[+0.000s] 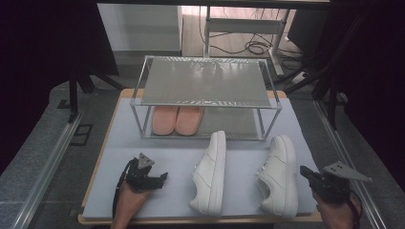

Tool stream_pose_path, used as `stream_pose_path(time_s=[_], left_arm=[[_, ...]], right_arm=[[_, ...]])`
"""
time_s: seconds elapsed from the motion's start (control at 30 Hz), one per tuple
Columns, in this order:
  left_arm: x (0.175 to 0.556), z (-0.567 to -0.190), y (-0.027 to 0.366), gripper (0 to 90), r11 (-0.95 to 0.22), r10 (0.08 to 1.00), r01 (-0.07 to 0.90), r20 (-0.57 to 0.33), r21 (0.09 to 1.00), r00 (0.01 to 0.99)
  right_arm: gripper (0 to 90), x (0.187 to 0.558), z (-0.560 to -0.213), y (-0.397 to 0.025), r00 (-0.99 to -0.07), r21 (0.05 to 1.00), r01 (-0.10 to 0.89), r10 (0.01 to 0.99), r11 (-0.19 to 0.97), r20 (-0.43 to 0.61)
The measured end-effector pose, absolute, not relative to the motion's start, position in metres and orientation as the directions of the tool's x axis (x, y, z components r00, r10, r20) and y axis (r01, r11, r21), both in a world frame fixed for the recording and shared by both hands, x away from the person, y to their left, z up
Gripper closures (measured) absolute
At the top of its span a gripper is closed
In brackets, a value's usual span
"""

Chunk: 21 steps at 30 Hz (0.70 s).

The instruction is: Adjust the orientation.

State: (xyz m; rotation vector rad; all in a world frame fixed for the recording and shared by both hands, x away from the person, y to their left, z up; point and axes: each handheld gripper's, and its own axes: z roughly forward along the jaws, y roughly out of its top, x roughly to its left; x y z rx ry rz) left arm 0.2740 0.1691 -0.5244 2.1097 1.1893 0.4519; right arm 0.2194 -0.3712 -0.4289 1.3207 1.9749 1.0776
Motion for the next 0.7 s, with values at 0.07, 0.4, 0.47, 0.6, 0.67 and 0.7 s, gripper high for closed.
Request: stream_pose_path(time_s=[0.07, 0.4, 0.47, 0.6, 0.67, 0.7], left_arm=[[0.274, -0.524, 0.169, 15.4, -0.365, 0.850, 0.620, -0.023, 0.694, 0.526], [0.274, -0.524, 0.169, 15.4, -0.364, 0.851, 0.620, -0.023, 0.695, 0.525], [0.274, -0.524, 0.169, 15.4, -0.364, 0.851, 0.620, -0.023, 0.695, 0.525], [0.274, -0.524, 0.169, 15.4, -0.363, 0.851, 0.620, -0.024, 0.695, 0.525], [0.274, -0.524, 0.169, 15.4, -0.363, 0.851, 0.620, -0.024, 0.695, 0.525], [0.274, -0.524, 0.169, 15.4, -0.363, 0.851, 0.620, -0.024, 0.695, 0.525]], right_arm=[[90.0, 0.221, -0.428, -0.367, -0.395, 0.841, 0.499, 0.919, 0.209, 0.006], [90.0, 0.229, -0.432, -0.357, -0.422, 0.838, 0.501, 0.906, 0.217, 0.018], [90.0, 0.230, -0.434, -0.358, -0.423, 0.833, 0.509, 0.906, 0.217, 0.022], [90.0, 0.230, -0.436, -0.360, -0.419, 0.830, 0.516, 0.908, 0.212, 0.028], [90.0, 0.229, -0.436, -0.361, -0.413, 0.829, 0.517, 0.911, 0.214, 0.022], [90.0, 0.229, -0.436, -0.361, -0.413, 0.829, 0.517, 0.911, 0.214, 0.022]])
